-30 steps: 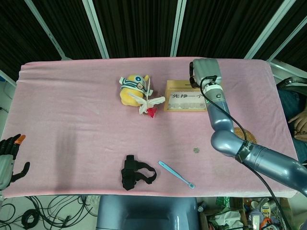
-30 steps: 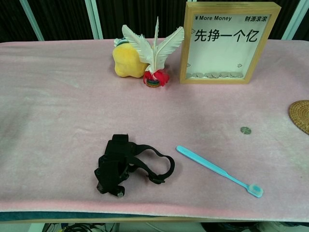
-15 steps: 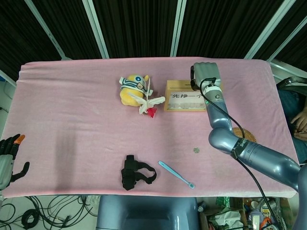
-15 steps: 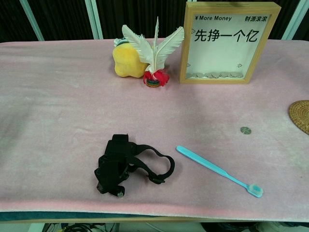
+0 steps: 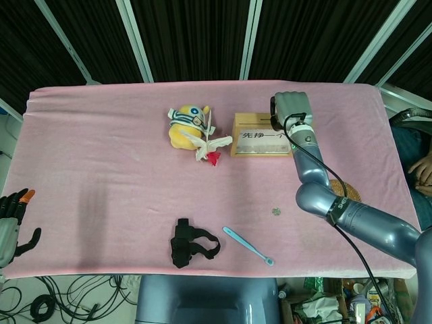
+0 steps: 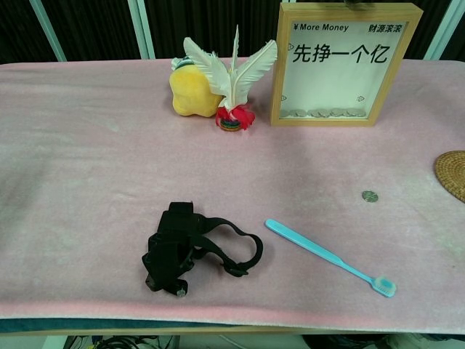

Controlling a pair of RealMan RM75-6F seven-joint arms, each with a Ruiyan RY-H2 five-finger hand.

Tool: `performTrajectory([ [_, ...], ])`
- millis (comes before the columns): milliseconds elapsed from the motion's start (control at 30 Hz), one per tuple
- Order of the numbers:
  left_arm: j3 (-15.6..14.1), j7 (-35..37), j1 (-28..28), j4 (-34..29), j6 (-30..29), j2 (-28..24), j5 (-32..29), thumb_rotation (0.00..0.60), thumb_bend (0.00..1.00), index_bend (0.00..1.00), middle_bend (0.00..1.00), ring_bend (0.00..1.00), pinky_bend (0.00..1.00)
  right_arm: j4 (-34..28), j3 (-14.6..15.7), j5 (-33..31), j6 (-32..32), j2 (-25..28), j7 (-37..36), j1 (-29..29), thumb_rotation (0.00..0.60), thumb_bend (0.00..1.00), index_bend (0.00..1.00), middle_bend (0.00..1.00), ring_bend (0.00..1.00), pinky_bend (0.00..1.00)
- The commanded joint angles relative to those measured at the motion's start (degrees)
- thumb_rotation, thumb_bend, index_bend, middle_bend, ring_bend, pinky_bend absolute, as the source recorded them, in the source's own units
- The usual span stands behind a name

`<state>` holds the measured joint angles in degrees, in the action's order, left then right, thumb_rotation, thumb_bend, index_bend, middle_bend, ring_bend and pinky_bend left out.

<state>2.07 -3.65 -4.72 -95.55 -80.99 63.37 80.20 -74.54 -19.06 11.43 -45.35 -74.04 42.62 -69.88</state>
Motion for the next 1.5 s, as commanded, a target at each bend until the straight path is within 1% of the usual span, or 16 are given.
performTrajectory([
  [33,-0.05,-0.03,-0.02,0.02,0.06,0.01,0.05,0.6,0.41,0.03,0.02,0.0,0.0,-0.13,0.5,0.03,-0.1,0.2,-0.48,-0.03,0.6,0.43,0.68,0.99,1.0,1.0],
  [367,-0.03,-0.1,-0.01,0.06,0.0,0.03,0.02,0.6,0.41,0.03,0.02,0.0,0.0,-0.34,2.01,0.21,-0.22,0.42,-1.39,-0.33,0.6,0.42,0.67,0.99,1.0,1.0],
  [767,-0.02,-0.15,-0.03,0.09,0.1,0.03,-0.1,0.6,0.41,0.03,0.02,0.0,0.0,-0.49,2.91,-0.3,-0.85,0.85,-1.94,-0.77,0.6,0.41,0.42,0.99,1.0,1.0],
  [1000,-0.06,-0.2,-0.03,0.09,0.05,0.03,0.01,0.6,0.41,0.03,0.02,0.0,0.0,-3.14,2.39,0.53,-2.36,2.63,-2.85,-0.59,0.6,0.41,0.37,0.99,1.0,1.0],
  [1133,-0.05,-0.12,-0.08,0.13,0.1,0.05,0.05,0.6,0.41,0.03,0.02,0.0,0.0,-8.58,1.22,3.62,-6.42,5.58,-4.95,0.93,0.6,0.36,0.35,0.97,1.0,1.0],
  [1200,-0.07,-0.09,-0.11,0.17,0.08,0.06,0.19,0.6,0.41,0.03,0.02,0.0,0.0,-12.96,0.91,6.24,-9.87,7.67,-6.17,2.52,0.6,0.32,0.34,0.93,1.0,1.0],
  [1267,-0.11,-0.07,-0.11,0.22,-0.01,0.09,0.4,0.6,0.41,0.03,0.02,0.0,0.0,-18.19,1.01,8.75,-13.82,9.98,-7.24,4.67,0.6,0.28,0.34,0.86,0.98,1.0],
  [1333,-0.19,-0.02,-0.08,0.27,-0.18,0.1,0.72,0.6,0.41,0.03,0.02,0.0,0.0,-23.93,1.39,10.77,-17.72,12.48,-8.27,7.28,0.6,0.26,0.33,0.78,0.92,1.0],
  [1400,-0.27,-0.12,-0.04,0.49,-0.55,0.1,1.26,0.6,0.41,0.03,0.02,0.0,0.0,-29.71,2.03,12.66,-21.56,14.9,-9.44,10.25,0.6,0.25,0.32,0.69,0.84,0.98],
  [1467,-0.31,-0.24,-0.04,0.76,-1.02,0.11,1.96,0.6,0.41,0.03,0.02,0.0,0.0,-34.2,2.87,14.84,-24.86,16.66,-10.61,13.03,0.6,0.25,0.32,0.6,0.76,0.93],
  [1500,-0.3,-0.31,-0.04,1.0,-1.4,0.14,2.47,0.6,0.41,0.03,0.02,0.0,0.0,-36.61,3.57,16.56,-26.93,17.49,-11.4,14.83,0.6,0.25,0.31,0.56,0.73,0.91],
])
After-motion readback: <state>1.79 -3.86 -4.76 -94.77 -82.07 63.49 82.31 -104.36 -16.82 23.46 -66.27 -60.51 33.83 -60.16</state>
